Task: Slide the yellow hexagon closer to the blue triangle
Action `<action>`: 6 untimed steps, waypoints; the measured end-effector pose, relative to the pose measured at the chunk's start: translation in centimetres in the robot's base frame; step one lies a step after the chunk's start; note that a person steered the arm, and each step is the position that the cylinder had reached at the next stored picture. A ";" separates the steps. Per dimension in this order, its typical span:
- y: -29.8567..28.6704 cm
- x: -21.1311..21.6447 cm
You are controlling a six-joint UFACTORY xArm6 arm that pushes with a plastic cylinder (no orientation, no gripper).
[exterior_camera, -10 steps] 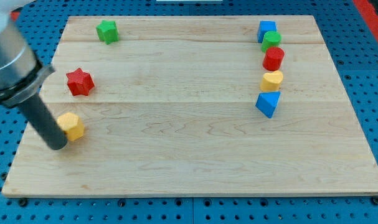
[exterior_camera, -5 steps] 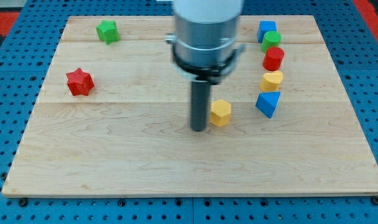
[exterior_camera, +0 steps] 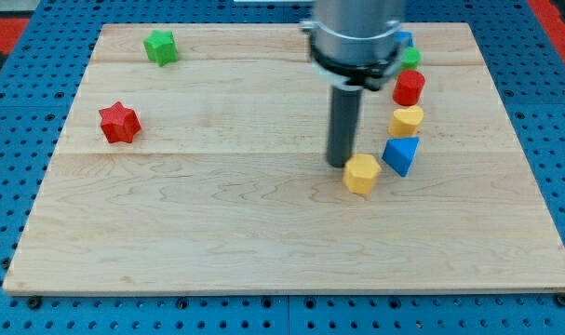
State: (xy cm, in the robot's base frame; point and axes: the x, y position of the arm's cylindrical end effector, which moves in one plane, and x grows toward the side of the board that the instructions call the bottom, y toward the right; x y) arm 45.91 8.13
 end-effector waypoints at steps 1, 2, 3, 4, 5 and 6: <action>0.8 1.1; -4.5 1.6; -2.9 2.8; 1.7 4.0; 3.9 5.0; -4.0 5.1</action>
